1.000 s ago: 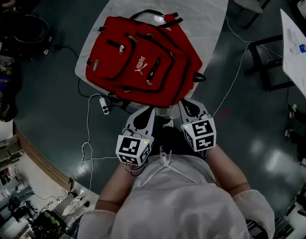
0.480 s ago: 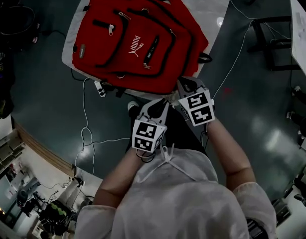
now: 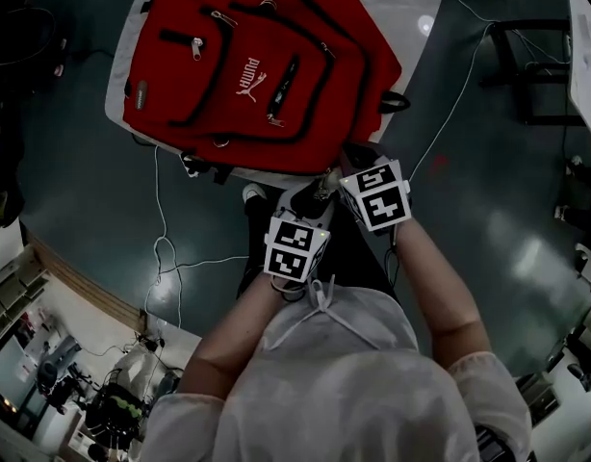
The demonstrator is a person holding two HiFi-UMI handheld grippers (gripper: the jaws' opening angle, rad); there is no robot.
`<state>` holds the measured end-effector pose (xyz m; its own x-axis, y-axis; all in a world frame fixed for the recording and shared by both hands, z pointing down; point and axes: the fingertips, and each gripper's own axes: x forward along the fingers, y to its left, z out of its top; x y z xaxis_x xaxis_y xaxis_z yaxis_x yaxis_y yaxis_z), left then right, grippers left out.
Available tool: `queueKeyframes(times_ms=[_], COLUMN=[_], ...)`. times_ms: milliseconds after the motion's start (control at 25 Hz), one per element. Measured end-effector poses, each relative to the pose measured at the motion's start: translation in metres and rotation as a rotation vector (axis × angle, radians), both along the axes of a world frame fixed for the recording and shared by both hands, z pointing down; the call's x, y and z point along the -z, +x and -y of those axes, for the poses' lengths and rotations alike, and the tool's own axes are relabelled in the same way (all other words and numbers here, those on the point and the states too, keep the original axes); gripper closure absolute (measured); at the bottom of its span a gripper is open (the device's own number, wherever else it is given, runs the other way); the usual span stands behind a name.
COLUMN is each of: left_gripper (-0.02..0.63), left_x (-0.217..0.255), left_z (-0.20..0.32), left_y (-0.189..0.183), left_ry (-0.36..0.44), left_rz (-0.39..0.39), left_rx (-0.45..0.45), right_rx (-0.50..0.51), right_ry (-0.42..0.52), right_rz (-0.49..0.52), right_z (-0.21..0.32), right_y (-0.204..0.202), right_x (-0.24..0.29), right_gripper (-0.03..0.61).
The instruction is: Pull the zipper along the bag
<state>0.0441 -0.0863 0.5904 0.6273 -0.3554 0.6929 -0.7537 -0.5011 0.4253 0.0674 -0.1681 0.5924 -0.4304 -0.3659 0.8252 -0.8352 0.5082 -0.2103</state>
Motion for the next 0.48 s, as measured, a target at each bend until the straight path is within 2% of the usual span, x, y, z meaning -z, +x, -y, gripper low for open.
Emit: queueKeyframes(times_ms=[240,280,360,480], left_gripper=[0.463,0.479,0.563,0.586], left_x=[-0.013,-0.014,-0.015,-0.015], left_z=[0.009,0.011,0.014,0.015], left_y=[0.002,0.001,-0.002,-0.005], left_ry=[-0.035,-0.038,-0.036,-0.046], left_rz=[0.030,0.036,0.045,0.030], left_rx=[0.045,0.063,0.106,0.123], right_rx=[-0.016,-0.013,-0.002,-0.009], right_ry=[-0.021,-0.020,-0.016,-0.027], right_rz=[0.019,0.017,0.014,0.024], right_z=[0.001,0.001,0.000,0.000], right_y=[0.001,0.002,0.002,0.001], right_x=[-0.006,-0.006,-0.006,-0.003], right_gripper=[0.552,0.552,0.552,0.552])
